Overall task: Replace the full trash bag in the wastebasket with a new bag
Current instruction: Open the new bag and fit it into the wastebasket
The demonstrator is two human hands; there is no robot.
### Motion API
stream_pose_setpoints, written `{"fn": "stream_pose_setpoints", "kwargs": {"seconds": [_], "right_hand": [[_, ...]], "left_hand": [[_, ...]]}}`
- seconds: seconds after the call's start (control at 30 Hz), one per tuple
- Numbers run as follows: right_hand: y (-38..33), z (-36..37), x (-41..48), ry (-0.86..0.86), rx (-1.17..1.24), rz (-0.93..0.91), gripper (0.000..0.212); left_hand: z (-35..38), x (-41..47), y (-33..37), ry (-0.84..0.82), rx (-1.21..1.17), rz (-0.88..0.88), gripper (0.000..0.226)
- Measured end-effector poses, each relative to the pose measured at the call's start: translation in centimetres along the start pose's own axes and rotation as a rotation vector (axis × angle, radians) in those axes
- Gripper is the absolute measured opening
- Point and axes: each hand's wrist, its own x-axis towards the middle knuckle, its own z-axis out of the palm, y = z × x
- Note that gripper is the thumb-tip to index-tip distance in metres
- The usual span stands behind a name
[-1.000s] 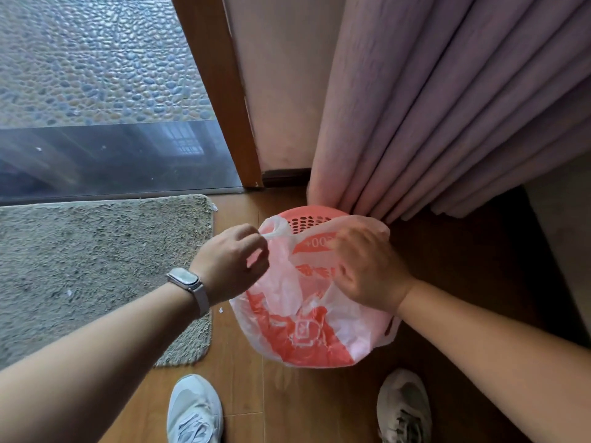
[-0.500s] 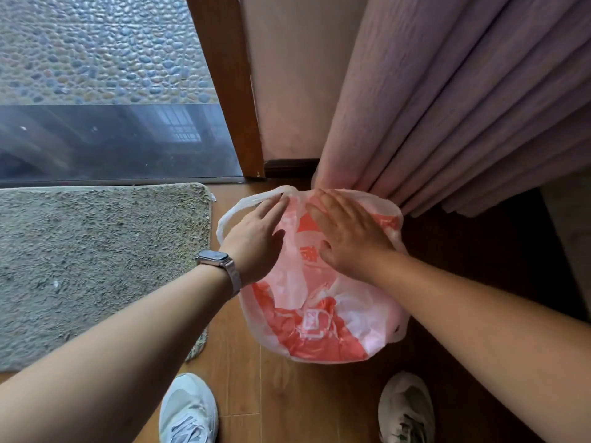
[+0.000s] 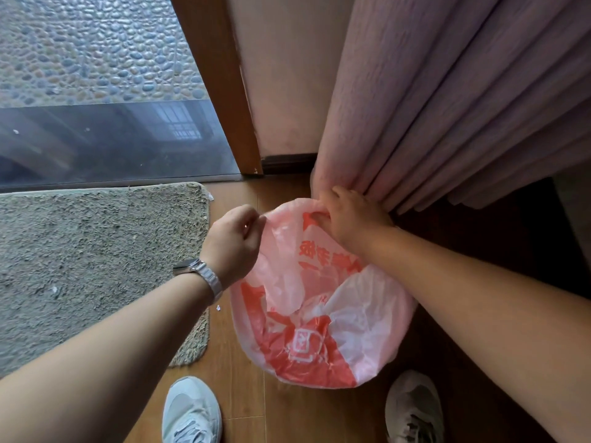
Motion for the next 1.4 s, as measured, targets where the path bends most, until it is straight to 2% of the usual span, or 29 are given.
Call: {"fn": "stream_pose_setpoints", "kwargs": {"seconds": [0.2, 0.33, 0.4, 0.43, 0.5, 0.63, 0.7, 0.8, 0.9, 1.03, 1.23, 1.4], "right_hand": [[0.9, -0.5, 0.6, -0.107, 0.169, 0.031, 0.043], [0.9, -0.7, 0.8, -0.135, 0.167, 0.061, 0.048], [0.8, -0.7, 0.8, -0.148, 0.167, 0.072, 0.046], [0.7, -0.8, 0.7, -0.143, 0.170, 0.074, 0.045], [0.6, -0.8, 0.2, -0.064, 0.119, 0.027, 0.037], [-0.4, -0.7, -1.2, 0.203, -0.046, -0.224, 0.040], [-1.3, -0.2, -1.6, 0.232, -0.088, -0.332, 0.044], [-3.0, 0.6, -1.4, 0.153, -0.076, -0.437, 0.048], [-4.2, 0.9, -0.3, 0.080, -0.079, -0.425, 0.042], [-4.1, 1.7, 0.7, 0.097, -0.079, -0.397, 0.021], [-3.7, 2.3, 1.1, 0.126, -0.102, -0.391, 0.024], [-3.9, 1.6, 0.9, 0.072, -0.066, -0.340, 0.026]], "left_hand": [[-1.0, 0.6, -1.7, -0.050, 0.048, -0.136, 0.025], [-1.5, -0.8, -3.3, -0.212, 0.107, -0.183, 0.021], [-1.7, -1.2, -3.2, -0.273, 0.059, -0.213, 0.010], [-1.8, -1.2, -3.0, -0.266, 0.033, -0.214, 0.005], [-2.3, -0.6, -2.4, -0.186, 0.023, -0.190, 0.015], [-3.9, 0.0, -0.1, 0.000, -0.010, -0.150, 0.022], [-3.8, -0.9, 1.2, -0.076, 0.039, -0.117, 0.024], [-2.4, -2.5, 1.7, -0.235, 0.139, -0.162, 0.038], [-1.0, -3.2, 1.3, -0.220, 0.105, -0.166, 0.032], [-0.1, -3.2, 1.7, -0.189, 0.060, -0.175, 0.018], [0.6, -2.9, 1.4, -0.156, 0.035, -0.202, 0.012], [0.7, -2.9, 1.3, -0.152, 0.010, -0.244, 0.014]]}}
